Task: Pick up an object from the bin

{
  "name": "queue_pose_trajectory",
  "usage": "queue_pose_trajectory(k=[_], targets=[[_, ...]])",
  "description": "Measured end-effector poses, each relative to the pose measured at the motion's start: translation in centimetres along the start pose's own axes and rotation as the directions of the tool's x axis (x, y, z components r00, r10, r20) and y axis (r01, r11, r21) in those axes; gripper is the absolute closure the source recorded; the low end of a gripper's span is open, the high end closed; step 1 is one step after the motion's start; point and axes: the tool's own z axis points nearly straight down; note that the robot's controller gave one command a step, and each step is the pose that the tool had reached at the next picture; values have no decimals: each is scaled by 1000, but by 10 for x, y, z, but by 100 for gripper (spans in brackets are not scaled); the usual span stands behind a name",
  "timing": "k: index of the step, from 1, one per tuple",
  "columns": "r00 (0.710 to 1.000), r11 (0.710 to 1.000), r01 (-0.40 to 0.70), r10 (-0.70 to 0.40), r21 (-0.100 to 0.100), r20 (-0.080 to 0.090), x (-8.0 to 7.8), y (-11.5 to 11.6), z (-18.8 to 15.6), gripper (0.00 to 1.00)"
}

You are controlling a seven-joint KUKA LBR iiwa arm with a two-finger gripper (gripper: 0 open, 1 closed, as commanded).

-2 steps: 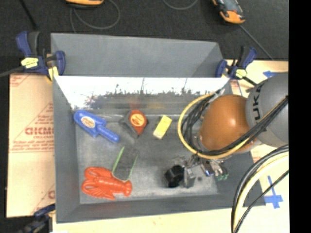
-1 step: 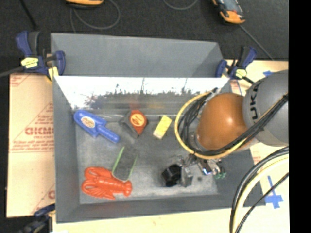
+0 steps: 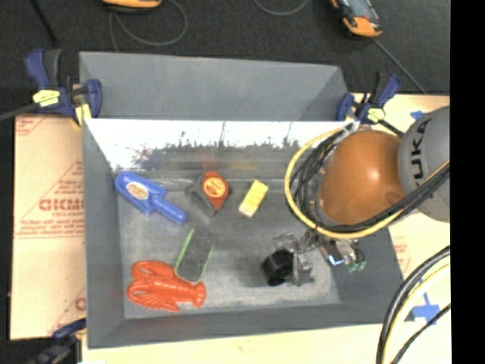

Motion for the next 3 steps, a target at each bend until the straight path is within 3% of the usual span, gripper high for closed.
queue_pose_trajectory(k=[1,2,3], targets=[[1000,1000,13,-13,7,20,2,2,14,100],[1000,1000,16,-16,-2,-3,4,-4,33,100],[1000,1000,-1,1,1,2,-1,-11,-26,100]])
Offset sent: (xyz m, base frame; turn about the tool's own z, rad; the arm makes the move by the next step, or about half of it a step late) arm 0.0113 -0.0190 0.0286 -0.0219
